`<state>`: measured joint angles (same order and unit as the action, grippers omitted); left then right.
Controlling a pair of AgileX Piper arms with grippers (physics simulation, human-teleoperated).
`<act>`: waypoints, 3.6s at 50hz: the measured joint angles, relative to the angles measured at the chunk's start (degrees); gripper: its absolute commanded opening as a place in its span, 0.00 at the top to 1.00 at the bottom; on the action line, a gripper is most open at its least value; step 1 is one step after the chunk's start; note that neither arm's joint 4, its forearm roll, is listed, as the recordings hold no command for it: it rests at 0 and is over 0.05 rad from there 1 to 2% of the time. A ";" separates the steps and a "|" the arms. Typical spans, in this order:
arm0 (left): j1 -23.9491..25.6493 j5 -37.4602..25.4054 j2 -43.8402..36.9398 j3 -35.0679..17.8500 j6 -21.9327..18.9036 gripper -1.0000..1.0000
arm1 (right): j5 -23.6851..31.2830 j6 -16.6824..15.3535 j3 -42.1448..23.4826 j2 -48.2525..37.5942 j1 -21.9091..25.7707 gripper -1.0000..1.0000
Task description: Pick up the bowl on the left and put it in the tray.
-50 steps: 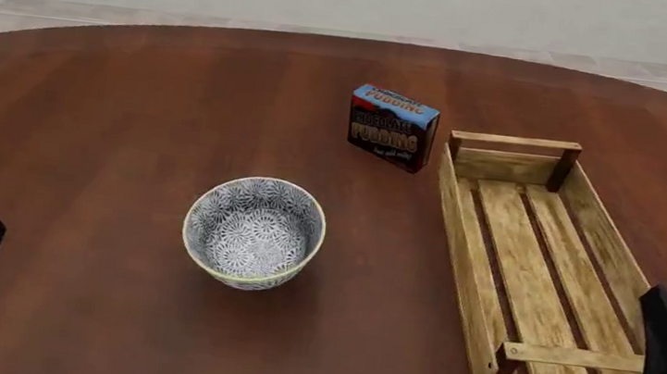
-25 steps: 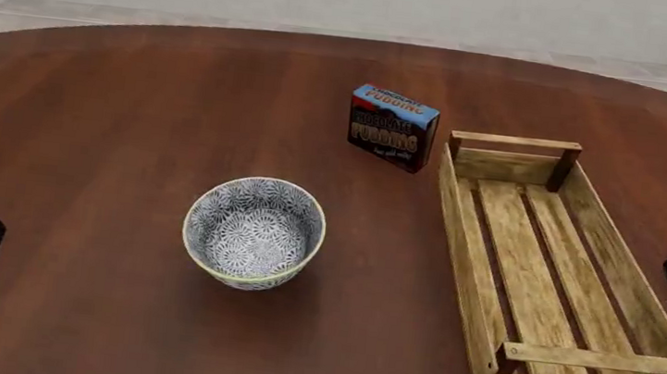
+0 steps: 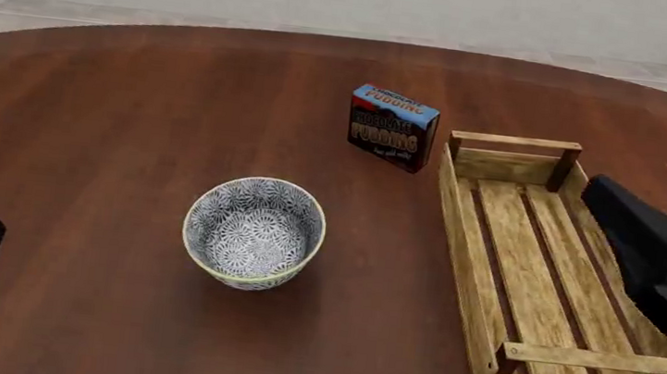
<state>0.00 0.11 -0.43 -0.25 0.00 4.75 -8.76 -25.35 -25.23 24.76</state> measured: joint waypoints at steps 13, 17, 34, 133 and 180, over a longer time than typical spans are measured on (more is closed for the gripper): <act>0.00 0.00 0.00 0.00 0.00 0.00 | -2.68 3.51 -4.86 -13.21 10.18 0.00; 0.00 0.00 0.00 0.00 0.00 0.00 | -3.69 4.82 -5.97 -16.47 12.60 0.00; 0.00 0.00 0.00 0.00 0.00 0.00 | -9.59 10.25 -9.37 -29.49 20.40 0.00; 0.00 0.00 0.00 0.00 0.00 0.00 | -28.65 24.88 -20.44 -72.77 15.17 0.00; 0.00 0.00 0.00 0.00 0.00 0.00 | -29.03 30.74 -29.75 -90.47 14.97 0.00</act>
<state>0.00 0.11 -0.43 -0.25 0.00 -24.28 21.99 -55.10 -115.69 39.73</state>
